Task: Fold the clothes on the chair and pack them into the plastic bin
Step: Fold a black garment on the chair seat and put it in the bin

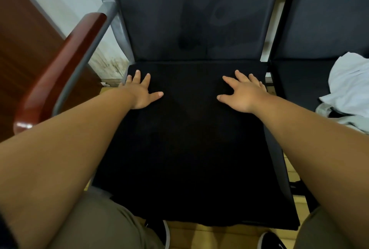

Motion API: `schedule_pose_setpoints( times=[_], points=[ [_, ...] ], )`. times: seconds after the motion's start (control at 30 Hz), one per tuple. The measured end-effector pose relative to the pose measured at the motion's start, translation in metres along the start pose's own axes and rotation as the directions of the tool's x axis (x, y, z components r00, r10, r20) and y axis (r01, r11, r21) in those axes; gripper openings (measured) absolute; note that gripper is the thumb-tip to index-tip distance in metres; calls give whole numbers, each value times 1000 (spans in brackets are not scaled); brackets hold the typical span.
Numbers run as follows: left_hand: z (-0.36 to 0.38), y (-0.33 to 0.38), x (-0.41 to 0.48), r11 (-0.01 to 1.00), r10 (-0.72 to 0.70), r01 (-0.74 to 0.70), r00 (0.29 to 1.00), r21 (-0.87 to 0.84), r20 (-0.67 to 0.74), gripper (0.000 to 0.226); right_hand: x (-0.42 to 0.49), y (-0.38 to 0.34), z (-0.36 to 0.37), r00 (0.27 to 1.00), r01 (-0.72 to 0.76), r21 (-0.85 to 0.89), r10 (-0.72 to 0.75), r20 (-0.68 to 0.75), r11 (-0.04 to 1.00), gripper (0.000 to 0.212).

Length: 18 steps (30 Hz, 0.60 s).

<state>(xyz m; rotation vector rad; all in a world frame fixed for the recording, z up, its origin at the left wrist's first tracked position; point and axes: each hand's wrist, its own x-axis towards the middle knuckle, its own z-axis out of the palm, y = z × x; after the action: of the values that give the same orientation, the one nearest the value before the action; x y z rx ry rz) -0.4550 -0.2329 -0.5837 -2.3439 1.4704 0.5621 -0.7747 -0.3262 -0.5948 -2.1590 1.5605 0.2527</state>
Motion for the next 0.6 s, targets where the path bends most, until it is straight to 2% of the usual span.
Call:
schedule_pose_setpoints(
  times=[0.1,0.23,0.33,0.6],
  points=[
    [1,4,-13,1000,-16,17,999,11,-31,100,-5,-4,-4,1000,1,-29,-1,-4,1000,86],
    [10,7,-34,999,19,-20,1000,32,20,99,-19,-14,-7,999,-39,-42,40,18,998,94],
    [16,6,-42,999,39,-38,997,-15,69,98,-27,-21,-2,994,-89,-46,91,57,995,98],
    [20,6,-35,999,31,-32,995,8,98,102,-27,-14,3,995,-82,-78,86,56,994,96]
  ],
)
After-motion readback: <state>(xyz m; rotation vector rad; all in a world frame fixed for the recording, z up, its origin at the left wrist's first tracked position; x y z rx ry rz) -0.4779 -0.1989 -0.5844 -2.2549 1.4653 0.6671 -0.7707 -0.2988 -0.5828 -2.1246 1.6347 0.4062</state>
